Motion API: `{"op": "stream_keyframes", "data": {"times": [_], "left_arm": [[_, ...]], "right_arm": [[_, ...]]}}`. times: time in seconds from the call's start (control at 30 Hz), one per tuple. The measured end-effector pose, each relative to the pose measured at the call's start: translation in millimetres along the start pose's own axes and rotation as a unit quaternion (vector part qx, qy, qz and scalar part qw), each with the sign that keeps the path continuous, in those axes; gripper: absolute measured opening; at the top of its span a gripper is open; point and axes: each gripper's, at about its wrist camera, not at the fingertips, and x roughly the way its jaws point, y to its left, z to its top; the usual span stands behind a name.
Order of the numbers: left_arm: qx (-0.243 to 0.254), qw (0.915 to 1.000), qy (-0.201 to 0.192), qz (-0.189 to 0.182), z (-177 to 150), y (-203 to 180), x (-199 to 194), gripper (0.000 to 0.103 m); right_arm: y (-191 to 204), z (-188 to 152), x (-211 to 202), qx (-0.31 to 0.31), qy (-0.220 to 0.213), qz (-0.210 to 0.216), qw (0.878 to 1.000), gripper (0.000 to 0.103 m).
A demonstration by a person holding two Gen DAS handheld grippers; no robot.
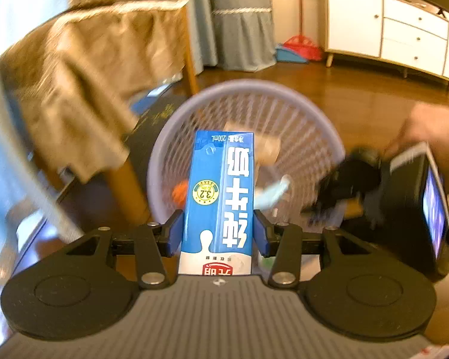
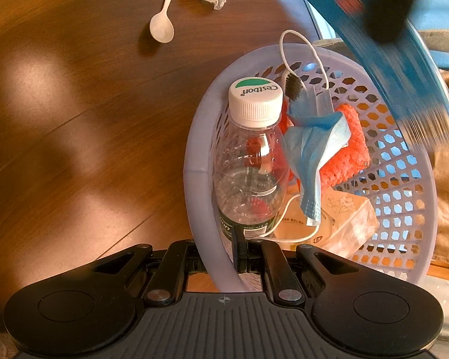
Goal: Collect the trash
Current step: 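Open the left tool to drop the milk carton into the basket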
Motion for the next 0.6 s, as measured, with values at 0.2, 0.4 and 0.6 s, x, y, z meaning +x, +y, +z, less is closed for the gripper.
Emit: {"op": "stream_keyframes", "data": {"times": [0.2,0.4,0.6], "left_arm": [[0.007,0.9991,-0.039,-0.016,32.5,-15.3,28.4,0.065],[-0.01,0.9991,-0.04,0.004,22.5,-6.0,19.4,0.066],[-0.047,0.9982,-0.032,0.022,4.8,12.2,11.5,0.066]], "right_arm": [[-2.2,0.2,0.0,0.003,0.0,0.001,1.0,0.005],[-3.9,-1.6,-0.5,0.007,-0.002,0.002,1.0,0.006],[-4.4,-1.3,-1.6,0.008,-0.003,0.002,1.0,0.006]]}}
